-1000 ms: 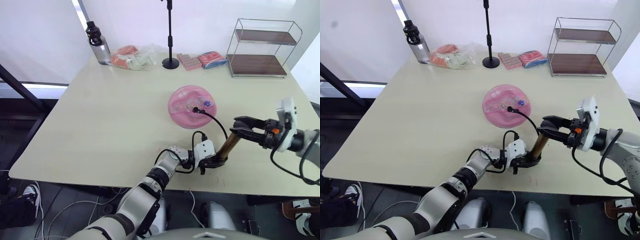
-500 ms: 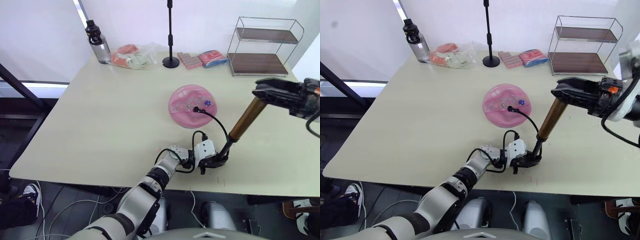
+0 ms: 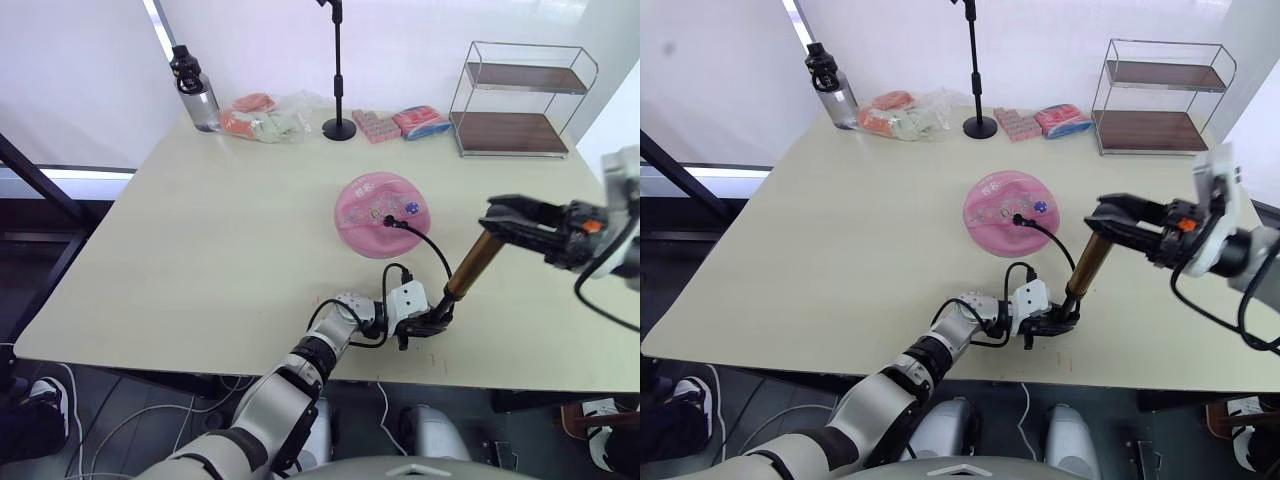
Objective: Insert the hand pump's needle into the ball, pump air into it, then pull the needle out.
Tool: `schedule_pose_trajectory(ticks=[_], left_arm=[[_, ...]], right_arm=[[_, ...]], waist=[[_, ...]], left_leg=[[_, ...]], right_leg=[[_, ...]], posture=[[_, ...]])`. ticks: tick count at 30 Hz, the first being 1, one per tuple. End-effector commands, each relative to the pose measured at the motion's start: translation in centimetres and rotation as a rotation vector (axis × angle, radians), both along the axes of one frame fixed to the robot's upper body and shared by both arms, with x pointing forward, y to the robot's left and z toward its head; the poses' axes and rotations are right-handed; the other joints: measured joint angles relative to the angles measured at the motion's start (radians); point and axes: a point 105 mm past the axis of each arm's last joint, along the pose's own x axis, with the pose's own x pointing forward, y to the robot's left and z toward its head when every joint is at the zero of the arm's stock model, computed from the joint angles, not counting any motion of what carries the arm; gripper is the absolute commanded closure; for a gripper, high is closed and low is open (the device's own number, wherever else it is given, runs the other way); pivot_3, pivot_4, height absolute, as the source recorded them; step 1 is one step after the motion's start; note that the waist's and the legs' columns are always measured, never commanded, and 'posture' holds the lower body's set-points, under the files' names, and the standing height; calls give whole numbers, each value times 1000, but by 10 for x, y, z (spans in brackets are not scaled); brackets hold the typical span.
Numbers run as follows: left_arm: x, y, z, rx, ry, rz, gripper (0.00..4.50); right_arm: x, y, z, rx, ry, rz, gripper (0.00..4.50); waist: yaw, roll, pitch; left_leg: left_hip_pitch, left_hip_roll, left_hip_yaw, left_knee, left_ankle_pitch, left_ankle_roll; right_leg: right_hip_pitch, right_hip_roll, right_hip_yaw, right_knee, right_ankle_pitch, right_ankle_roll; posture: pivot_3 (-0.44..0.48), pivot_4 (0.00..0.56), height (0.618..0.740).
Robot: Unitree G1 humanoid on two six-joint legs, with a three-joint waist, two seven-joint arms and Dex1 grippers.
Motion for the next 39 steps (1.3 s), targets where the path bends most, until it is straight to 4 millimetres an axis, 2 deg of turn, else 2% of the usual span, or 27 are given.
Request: schedule_pose_trajectory(ticks=[1, 5, 9, 11, 16, 19, 22, 25, 29, 33, 39], left_arm=[[-13, 16, -30, 103, 87, 0, 3403], [-11, 18, -30, 105, 85, 7, 3403], [-9, 18, -29, 105, 84, 14, 3403], [-9, 18, -28, 104, 84, 16, 3403], [-8, 20, -29, 107, 86, 17, 3403], [-7, 21, -28, 108, 85, 19, 3403], [-7, 21, -28, 109, 85, 19, 3403], [-8, 21, -29, 111, 87, 16, 3403], [-9, 21, -30, 113, 89, 11, 3403], [-10, 21, -30, 114, 90, 6, 3403], [-10, 20, -30, 115, 90, 7, 3403]], right_arm=[[-2, 6, -64, -72, 180, 13, 2589], [-1, 7, -104, -102, 219, -10, 2589], [0, 5, -122, -121, 219, -29, 2589], [1, 3, -123, -140, 197, -30, 2589], [6, 0, -85, -109, 64, -8, 2589], [8, -4, -50, -99, -28, 6, 2589], [7, -10, -23, -101, -72, 14, 2589], [6, -20, 12, -58, -98, 0, 2589], [0, -24, 36, -61, -102, 18, 2589], [-2, -31, 74, -38, -148, 3, 2589], [-4, -33, 107, 35, -183, 6, 2589]], waist=[[0, 0, 0], [-1, -2, -1], [-7, -2, -1], [-10, -2, -2], [-18, -3, -2], [-17, 0, 2], [-16, 4, 7], [-15, 8, 10], [-12, 8, 10], [-12, 10, 13], [-13, 9, 14]], left_leg=[[0, 0, 0, 0, 0, 0], [3, 0, 0, -1, 0, 0], [7, 1, 0, -1, 0, 0], [8, 1, 0, -1, 0, 0], [10, 1, 0, -1, 0, 0], [9, 1, 0, -1, 0, 0], [7, 0, 1, -1, 0, 0], [3, -1, 1, -1, 0, 0], [-6, -1, 0, 0, 0, 0], [-7, -2, 0, 1, 0, 0], [-7, -1, 0, 1, 0, 0]], right_leg=[[0, 0, 0, 0, 0, 0], [2, 0, 0, 0, 0, 0], [5, 0, 0, 0, -1, -1], [7, 0, 0, 0, -1, -1], [8, 0, 0, 0, -1, -1], [8, -1, 0, -1, -1, -1], [7, -2, 0, -1, -1, -1], [3, -3, 0, -1, -1, -1], [-4, -3, -1, -1, -1, -1], [-4, -4, -2, -2, -1, -1], [-4, -4, -2, -2, -1, -1]], posture=[[0, 150, 740], [0, 150, 740], [0, 150, 740], [0, 150, 740], [0, 150, 740], [0, 150, 740], [0, 150, 740], [0, 150, 740], [0, 150, 740], [0, 150, 740], [0, 150, 740]])
